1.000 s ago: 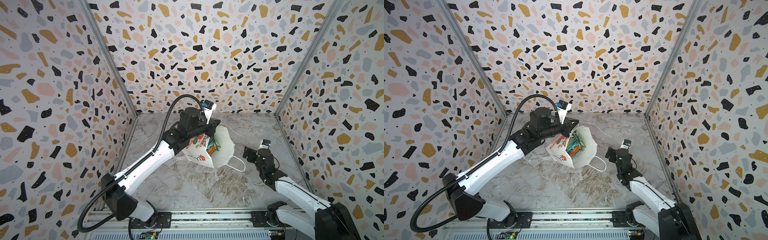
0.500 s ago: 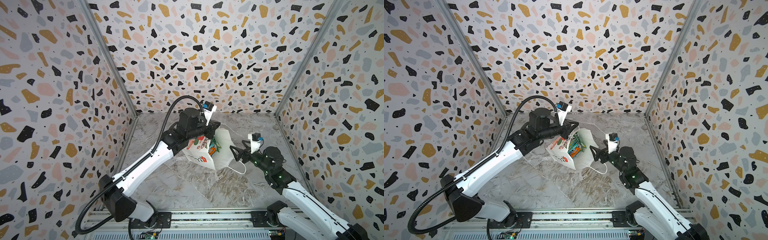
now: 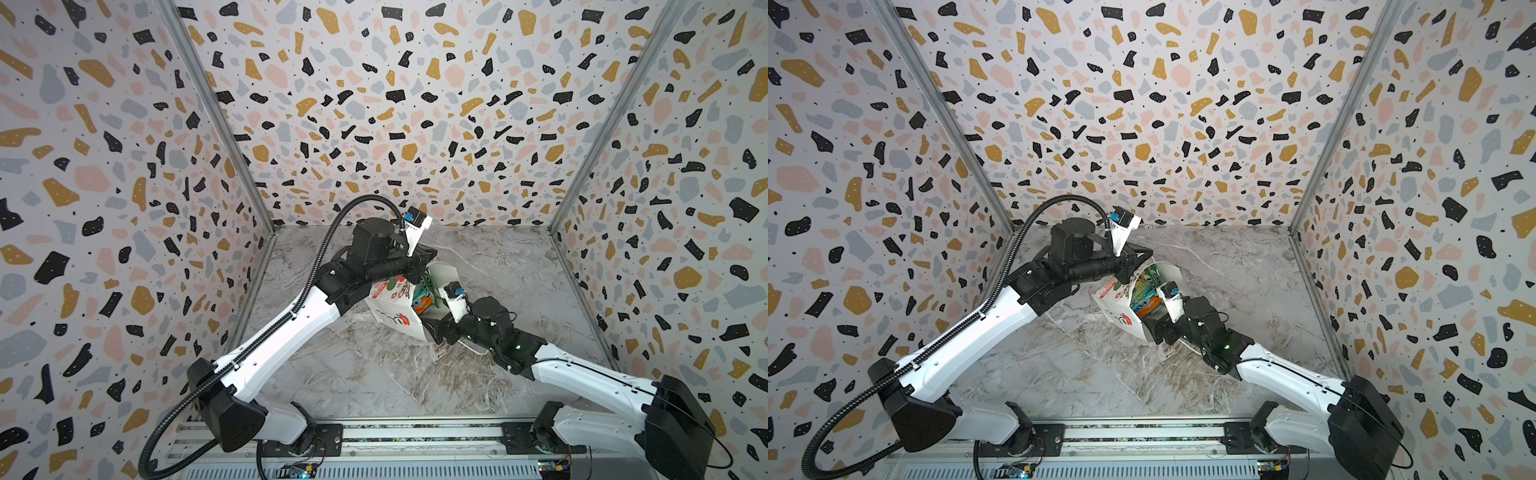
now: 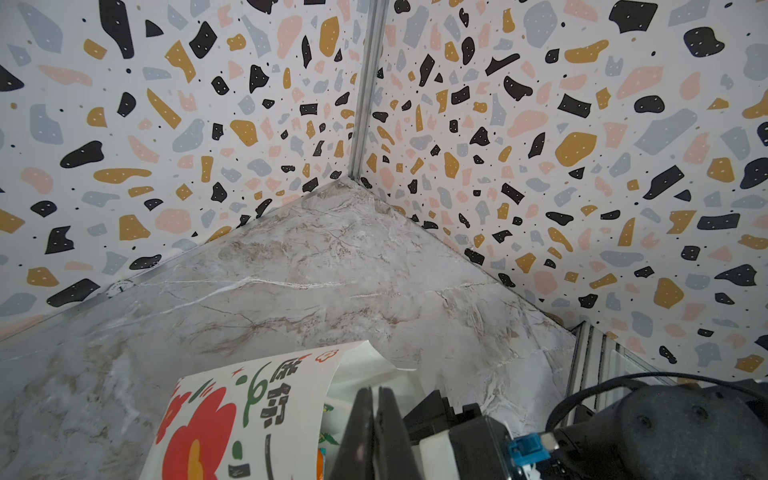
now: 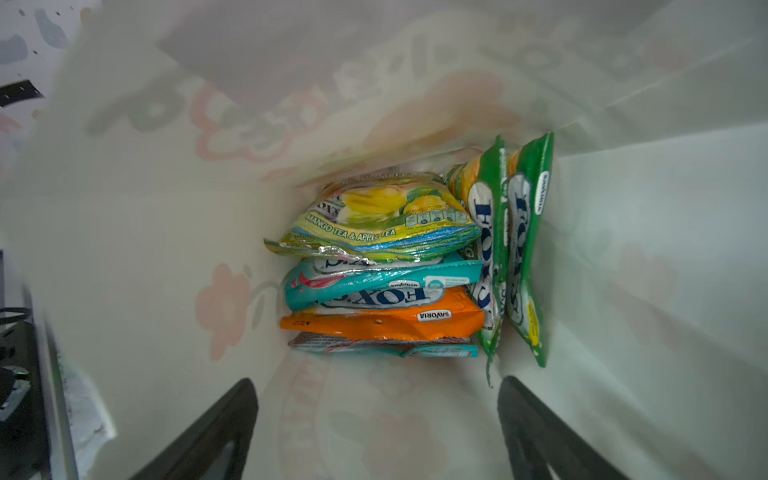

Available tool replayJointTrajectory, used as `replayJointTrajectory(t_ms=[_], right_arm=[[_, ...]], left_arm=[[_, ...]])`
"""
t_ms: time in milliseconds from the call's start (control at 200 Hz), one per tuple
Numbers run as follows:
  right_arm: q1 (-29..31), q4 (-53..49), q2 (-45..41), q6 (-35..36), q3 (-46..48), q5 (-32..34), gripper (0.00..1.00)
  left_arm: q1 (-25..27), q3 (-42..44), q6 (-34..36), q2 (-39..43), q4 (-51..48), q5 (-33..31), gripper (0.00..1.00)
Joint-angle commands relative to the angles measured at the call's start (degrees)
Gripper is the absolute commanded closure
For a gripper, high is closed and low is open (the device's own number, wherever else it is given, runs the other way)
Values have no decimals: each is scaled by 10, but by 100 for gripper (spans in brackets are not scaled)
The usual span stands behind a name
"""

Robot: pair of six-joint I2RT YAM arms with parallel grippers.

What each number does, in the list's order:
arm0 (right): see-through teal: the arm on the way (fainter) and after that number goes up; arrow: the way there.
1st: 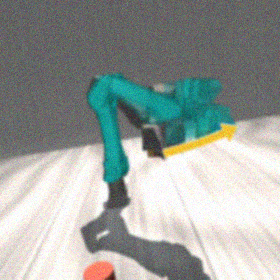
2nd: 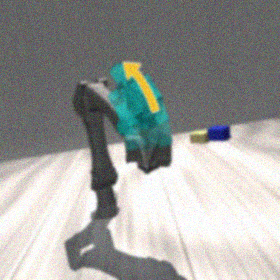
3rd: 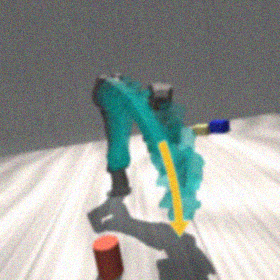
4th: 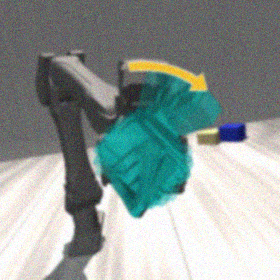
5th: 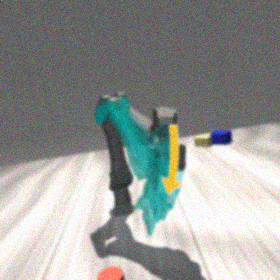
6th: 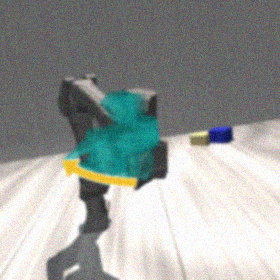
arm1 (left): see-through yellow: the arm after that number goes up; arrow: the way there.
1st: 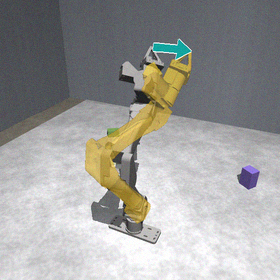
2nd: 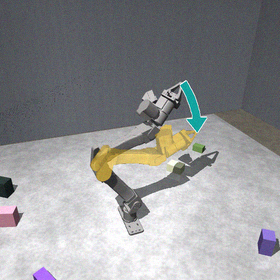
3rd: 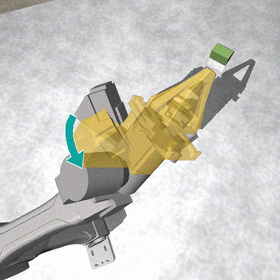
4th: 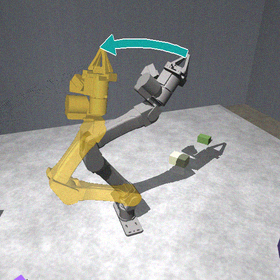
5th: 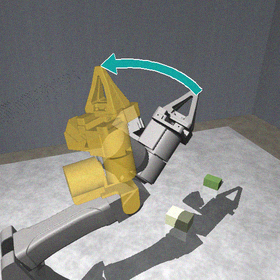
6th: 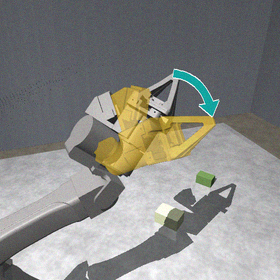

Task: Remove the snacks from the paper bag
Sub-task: 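Hold the tilted bag with the left gripper while the right gripper reaches into its opening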

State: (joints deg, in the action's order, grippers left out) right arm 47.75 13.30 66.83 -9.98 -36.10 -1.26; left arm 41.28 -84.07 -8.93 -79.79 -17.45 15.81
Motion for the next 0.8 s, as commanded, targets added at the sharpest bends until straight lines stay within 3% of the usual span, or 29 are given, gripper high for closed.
replayJointTrajectory(t_ms=[0,461,666,791], right_arm=[[19,-4,15,14,-28,20,8],[54,7,61,18,-45,45,7],[53,0,45,-4,-43,141,11],[38,-8,34,3,-42,140,14]], left_arm=[[3,17,23,25,51,5,100],[3,82,70,70,72,-33,100],[3,103,82,91,70,-57,100],[2,108,82,97,72,-63,100]])
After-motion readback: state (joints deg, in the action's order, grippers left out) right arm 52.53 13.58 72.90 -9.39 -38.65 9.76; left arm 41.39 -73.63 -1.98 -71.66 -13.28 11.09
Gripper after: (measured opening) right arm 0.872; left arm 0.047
